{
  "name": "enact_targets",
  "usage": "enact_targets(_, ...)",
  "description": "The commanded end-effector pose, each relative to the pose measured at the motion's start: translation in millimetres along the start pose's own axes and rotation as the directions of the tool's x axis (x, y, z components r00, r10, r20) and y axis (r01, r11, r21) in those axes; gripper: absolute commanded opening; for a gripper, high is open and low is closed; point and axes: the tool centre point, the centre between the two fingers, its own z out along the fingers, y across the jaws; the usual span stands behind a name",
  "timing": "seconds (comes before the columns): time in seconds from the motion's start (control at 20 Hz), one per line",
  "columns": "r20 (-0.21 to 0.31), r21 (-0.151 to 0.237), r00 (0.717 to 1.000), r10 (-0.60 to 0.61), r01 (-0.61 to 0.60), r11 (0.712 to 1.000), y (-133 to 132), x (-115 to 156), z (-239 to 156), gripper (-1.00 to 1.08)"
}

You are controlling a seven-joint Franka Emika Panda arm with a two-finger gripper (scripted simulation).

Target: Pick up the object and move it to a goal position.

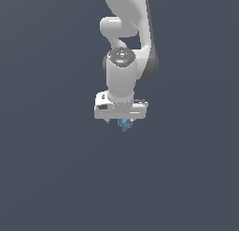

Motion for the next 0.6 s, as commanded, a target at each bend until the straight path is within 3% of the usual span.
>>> enact_targets(0.0, 0.0, 0.0, 1.0, 0.0, 0.0, 1.0, 0, 0, 0, 1.0)
enact_targets(0.55, 0.004, -0.03, 1.0, 0.025, -0.025, 0.999, 26, 3, -6, 1.0)
